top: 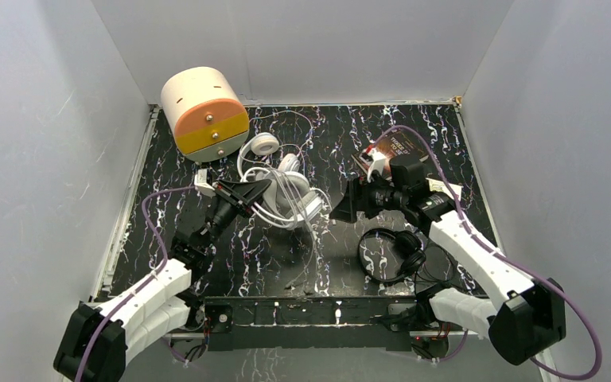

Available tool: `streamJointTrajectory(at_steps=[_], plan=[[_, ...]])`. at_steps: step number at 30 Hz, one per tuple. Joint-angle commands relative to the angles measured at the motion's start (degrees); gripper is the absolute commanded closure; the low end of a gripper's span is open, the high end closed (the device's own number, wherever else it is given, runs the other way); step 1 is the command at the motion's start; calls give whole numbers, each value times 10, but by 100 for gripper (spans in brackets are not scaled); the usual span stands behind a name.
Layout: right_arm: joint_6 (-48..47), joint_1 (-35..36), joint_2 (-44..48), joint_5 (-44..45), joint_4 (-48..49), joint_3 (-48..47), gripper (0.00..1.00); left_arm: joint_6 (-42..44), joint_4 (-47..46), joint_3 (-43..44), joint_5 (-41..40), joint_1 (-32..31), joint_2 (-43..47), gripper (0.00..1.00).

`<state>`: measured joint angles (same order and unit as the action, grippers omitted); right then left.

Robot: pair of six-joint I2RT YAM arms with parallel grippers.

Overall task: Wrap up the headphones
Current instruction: Wrap the headphones cable around the headphones.

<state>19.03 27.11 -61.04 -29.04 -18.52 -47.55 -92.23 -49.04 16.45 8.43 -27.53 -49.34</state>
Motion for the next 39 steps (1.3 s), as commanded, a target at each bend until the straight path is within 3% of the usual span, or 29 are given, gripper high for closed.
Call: streamJointTrajectory(at_steps=[1, 7, 12, 23, 27, 28, 30, 32, 35, 39], plan=[[-37, 40, -19, -62, 82, -14, 5, -5, -65, 36, 47, 3, -18, 100], [-115, 179, -50, 62, 82, -70, 6, -11, -62, 4, 81, 4, -66, 100], [-158, 252, -109, 78, 120, -96, 13, -1, -56, -26, 106, 4, -101, 100], [-225, 324, -216, 51, 199, -98, 41, 23, 39, -72, 95, 5, -36, 100], [-236, 358, -231, 91, 221, -77, 44, 48, 119, -56, 87, 5, -4, 100], [-237, 362, -235, 111, 231, -68, 48, 57, 149, -48, 86, 5, 3, 100], [-243, 364, -240, 136, 236, -59, 77, 80, 244, -21, 78, 5, 20, 100], [-252, 364, -242, 157, 243, -49, 90, 119, 375, 21, 53, 5, 44, 100], [-271, 364, -249, 148, 254, -39, 100, 164, 566, 73, -4, 5, 71, 83], [-289, 364, -274, 135, 244, -50, 100, 180, 698, 97, -54, 5, 96, 46]])
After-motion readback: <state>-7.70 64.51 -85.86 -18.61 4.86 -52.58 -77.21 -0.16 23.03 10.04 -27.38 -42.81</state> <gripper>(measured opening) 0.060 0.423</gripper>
